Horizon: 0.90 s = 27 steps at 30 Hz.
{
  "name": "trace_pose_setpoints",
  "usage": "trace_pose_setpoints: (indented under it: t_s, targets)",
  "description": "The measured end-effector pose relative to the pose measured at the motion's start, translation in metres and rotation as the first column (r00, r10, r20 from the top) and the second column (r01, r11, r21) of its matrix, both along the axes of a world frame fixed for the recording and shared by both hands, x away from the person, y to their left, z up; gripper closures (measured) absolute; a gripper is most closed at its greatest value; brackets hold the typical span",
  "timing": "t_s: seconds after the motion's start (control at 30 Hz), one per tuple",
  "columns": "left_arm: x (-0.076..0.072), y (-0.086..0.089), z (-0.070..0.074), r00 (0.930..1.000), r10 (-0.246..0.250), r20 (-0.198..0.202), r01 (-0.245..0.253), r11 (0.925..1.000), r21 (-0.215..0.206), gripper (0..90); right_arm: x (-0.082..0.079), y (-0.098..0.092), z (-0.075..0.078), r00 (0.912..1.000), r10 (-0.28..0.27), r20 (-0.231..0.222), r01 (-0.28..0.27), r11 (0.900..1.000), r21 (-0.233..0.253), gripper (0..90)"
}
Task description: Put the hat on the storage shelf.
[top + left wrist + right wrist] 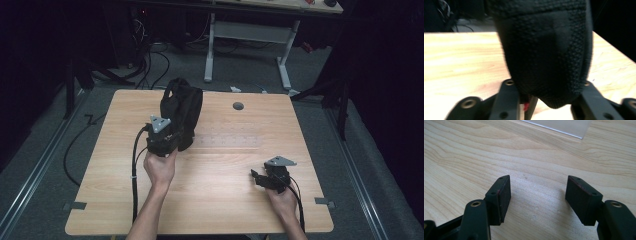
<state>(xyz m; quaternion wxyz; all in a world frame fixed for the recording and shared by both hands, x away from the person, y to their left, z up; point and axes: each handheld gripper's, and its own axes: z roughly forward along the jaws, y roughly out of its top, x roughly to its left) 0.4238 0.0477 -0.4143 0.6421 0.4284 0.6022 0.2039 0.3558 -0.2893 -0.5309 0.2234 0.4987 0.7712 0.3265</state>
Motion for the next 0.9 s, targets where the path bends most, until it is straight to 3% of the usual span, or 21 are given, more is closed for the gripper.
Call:
trace_pose_setpoints:
  t_s: [0.07,0.1,0.23,0.3,0.33,0.4,0.43,0.5,0.6,0.63,0.73,0.77,0.8,0.83,0.9]
  targets:
    - [0.001,0.007,-0.004,0.9995,-0.019,-0.024,0.018,0.9995,-0.027,58.7,0.0,0.0,0.0,1.0,0.0,0.0,0.0,1.0,0.0,37.2]
    - [0.001,0.011,-0.006,0.9985,-0.038,-0.04,0.036,0.9982,-0.047,47.8,0.0,0.0,0.0,1.0,0.0,0.0,0.0,1.0,0.0,37.2]
    - [0.0,0.012,-0.009,0.9953,-0.078,-0.057,0.075,0.9959,-0.051,32.4,0.0,0.0,0.0,1.0,0.0,-0.001,0.0,1.0,0.0,37.2]
    - [-0.002,0.013,-0.01,0.994,-0.095,-0.055,0.092,0.9946,-0.047,24.7,0.0,0.0,0.0,1.0,0.0,0.0,0.0,1.0,0.0,37.2]
    - [-0.005,0.014,-0.008,0.9913,-0.123,-0.046,0.12,0.9905,-0.067,24.7,0.0,0.0,0.0,1.0,0.0,0.0,0.0,1.0,0.0,37.2]
    - [-0.009,0.016,-0.004,0.9884,-0.151,-0.021,0.149,0.986,-0.076,12.5,0.0,0.0,0.0,1.0,0.0,0.0,0.0,1.0,0.0,37.1]
    - [-0.011,0.016,-0.001,0.9862,-0.165,-0.009,0.164,0.9833,-0.08,12.5,0.0,0.0,0.0,1.0,0.0,0.0,0.0,1.0,0.0,37.1]
    - [-0.013,0.018,0.002,0.9809,-0.194,0.001,0.194,0.9771,-0.088,2.5,0.0,0.0,0.0,1.0,0.0,0.0,0.0,1.0,0.0,37.1]
    - [-0.022,0.023,-0.002,0.975,-0.221,0.021,0.222,0.971,-0.088,0.3,0.0,0.0,0.0,1.0,-0.001,-0.001,0.001,1.0,0.001,37.1]
    - [-0.033,0.029,-0.012,0.9708,-0.238,0.032,0.24,0.9648,-0.107,0.3,0.0,0.0,0.0,1.0,0.0,0.0,0.0,1.0,0.0,37.1]
    - [-0.047,0.041,-0.032,0.9683,-0.246,0.044,0.249,0.962,-0.111,1.8,0.0,0.0,0.0,1.0,-0.001,0.0,0.001,1.0,0.0,37.0]
    - [-0.047,0.041,-0.032,0.9683,-0.246,0.044,0.249,0.962,-0.111,2.4,0.0,0.0,0.0,1.0,-0.001,0.0,0.001,1.0,0.0,37.0]
    - [-0.051,0.046,-0.047,0.9655,-0.26,0.016,0.26,0.9605,-0.099,2.8,0.0,0.0,0.0,1.0,-0.001,-0.001,0.001,1.0,0.0,36.9]
    - [-0.051,0.046,-0.047,0.9655,-0.26,0.016,0.26,0.9605,-0.099,3.4,0.0,0.0,0.0,1.0,-0.001,-0.001,0.001,1.0,0.0,36.9]
    - [-0.053,0.05,-0.061,0.9641,-0.265,-0.02,0.263,0.9628,-0.063,4.2,0.0,0.0,0.0,1.0,-0.001,-0.001,0.001,1.0,0.001,36.9]
